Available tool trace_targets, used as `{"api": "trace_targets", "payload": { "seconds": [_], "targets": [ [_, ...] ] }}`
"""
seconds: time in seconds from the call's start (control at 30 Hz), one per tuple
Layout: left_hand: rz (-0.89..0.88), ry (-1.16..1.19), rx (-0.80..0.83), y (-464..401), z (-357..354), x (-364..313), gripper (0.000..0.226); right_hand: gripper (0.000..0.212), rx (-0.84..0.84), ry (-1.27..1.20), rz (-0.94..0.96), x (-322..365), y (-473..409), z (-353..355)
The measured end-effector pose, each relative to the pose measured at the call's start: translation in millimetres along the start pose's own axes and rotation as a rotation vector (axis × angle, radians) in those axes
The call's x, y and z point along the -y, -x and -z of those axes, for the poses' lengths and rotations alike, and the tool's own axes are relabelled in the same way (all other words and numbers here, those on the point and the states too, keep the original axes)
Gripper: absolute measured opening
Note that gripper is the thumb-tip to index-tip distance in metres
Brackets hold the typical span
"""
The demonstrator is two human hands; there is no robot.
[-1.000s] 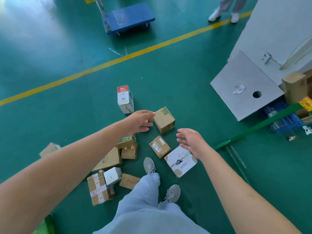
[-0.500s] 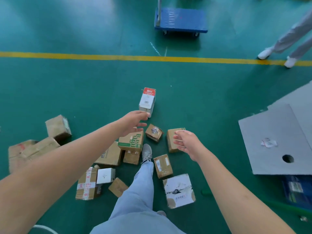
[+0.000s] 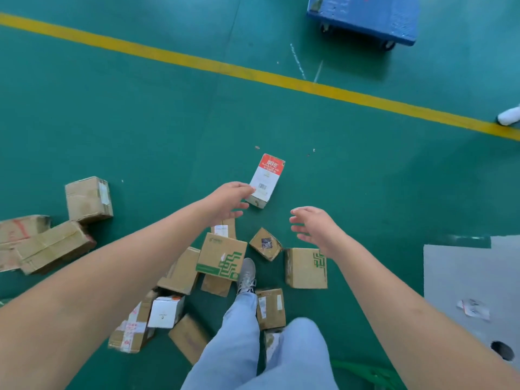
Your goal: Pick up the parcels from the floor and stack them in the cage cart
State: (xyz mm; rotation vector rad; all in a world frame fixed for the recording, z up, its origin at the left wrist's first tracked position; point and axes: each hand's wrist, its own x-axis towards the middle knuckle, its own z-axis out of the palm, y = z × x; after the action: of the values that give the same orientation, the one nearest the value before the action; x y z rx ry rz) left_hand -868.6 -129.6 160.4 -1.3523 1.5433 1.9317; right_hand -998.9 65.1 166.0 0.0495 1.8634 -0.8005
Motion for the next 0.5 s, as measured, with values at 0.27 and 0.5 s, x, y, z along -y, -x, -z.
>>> {"api": "trace_targets", "payload": {
  "seconds": [0.27,0.5],
  "targets": [
    [-0.002,0.084,-0.063,-45.8,53.4,-39.9,0.034,0.021,0.018,0.145,-0.039,76.5,-59.0,2.6],
    [0.065,0.217,-0.131,-102.8,83.6,-32.5,0.031,0.024,0.086,0.333,-0.069,119.0,-139.9,-4.7]
  ]
}}
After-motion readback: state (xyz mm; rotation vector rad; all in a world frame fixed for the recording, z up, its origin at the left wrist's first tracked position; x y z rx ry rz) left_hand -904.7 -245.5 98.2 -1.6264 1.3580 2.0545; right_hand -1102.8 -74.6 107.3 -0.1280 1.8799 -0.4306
